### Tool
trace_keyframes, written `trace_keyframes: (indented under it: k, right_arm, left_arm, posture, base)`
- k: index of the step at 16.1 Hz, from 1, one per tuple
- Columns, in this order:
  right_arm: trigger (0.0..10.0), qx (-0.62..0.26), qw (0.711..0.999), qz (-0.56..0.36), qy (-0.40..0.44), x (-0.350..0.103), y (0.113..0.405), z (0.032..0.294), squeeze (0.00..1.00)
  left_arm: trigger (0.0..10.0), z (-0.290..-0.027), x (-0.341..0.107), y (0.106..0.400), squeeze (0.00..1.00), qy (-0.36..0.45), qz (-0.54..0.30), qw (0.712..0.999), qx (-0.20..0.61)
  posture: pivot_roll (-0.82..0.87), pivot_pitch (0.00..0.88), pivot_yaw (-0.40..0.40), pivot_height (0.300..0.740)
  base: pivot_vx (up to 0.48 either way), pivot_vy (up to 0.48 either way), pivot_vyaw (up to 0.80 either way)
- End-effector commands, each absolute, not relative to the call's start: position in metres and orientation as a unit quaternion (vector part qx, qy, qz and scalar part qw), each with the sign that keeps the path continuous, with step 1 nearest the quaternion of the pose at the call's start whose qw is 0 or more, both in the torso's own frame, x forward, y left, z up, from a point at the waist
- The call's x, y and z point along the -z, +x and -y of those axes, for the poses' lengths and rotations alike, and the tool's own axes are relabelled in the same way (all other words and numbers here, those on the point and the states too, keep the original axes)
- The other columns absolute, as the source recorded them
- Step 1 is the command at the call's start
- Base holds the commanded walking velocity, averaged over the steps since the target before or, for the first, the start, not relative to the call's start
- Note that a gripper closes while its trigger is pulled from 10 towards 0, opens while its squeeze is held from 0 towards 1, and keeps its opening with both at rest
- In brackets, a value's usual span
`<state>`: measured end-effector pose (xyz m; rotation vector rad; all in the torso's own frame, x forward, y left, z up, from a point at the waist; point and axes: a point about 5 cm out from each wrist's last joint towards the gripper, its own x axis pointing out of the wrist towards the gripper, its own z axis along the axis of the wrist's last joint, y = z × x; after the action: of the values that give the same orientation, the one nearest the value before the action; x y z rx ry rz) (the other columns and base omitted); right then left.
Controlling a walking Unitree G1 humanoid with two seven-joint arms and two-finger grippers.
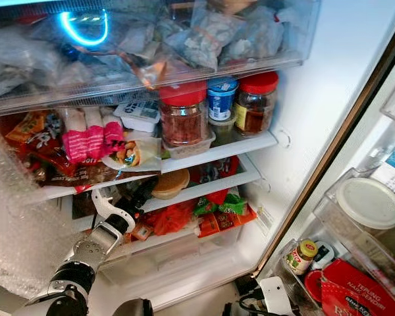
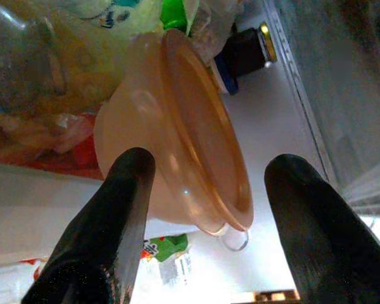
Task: Restocking fridge
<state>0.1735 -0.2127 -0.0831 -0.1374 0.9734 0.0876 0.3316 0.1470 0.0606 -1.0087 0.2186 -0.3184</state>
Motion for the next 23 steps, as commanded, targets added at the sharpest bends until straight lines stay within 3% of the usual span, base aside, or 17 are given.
trace_keyframes:
  k: [1,18,19,20,23]
  right_arm:
    - [10.0,-0.043,0.879,-0.47,-0.07,0.083,0.172,0.215,0.0]
    - [10.0,-0.043,0.879,-0.47,-0.069,0.083,0.172,0.214,0.0]
    - [10.0,-0.044,0.879,-0.47,-0.069,0.083,0.172,0.214,0.0]
    - [10.0,-0.053,0.877,-0.472,-0.072,0.084,0.172,0.213,0.0]
    - [10.0,-0.055,0.877,-0.472,-0.074,0.084,0.172,0.213,0.0]
  left_arm:
    - [10.0,-0.148,-0.058,0.33,0.0,-0.467,-0.108,0.863,0.16]
    - [10.0,-0.149,-0.058,0.326,0.0,-0.457,-0.107,0.866,0.172]
    - [10.0,-0.15,-0.057,0.323,0.0,-0.45,-0.107,0.868,0.182]
    - [10.0,-0.146,-0.056,0.283,0.0,-0.373,-0.104,0.889,0.243]
    - [10.0,-0.14,-0.057,0.278,0.0,-0.376,-0.102,0.886,0.25]
  posture:
    - [-0.07,0.0,-0.033,0.645]
    - [-0.07,0.0,-0.031,0.645]
    - [-0.07,0.0,-0.03,0.645]
    - [-0.04,0.0,-0.024,0.645]
    - [-0.05,0.0,-0.026,0.645]
  base:
    - [0.0,0.0,0.0]
    - [0.0,0.0,0.0]
    - [0.0,0.0,0.0]
    - [0.0,0.0,0.0]
    - [0.0,0.0,0.0]
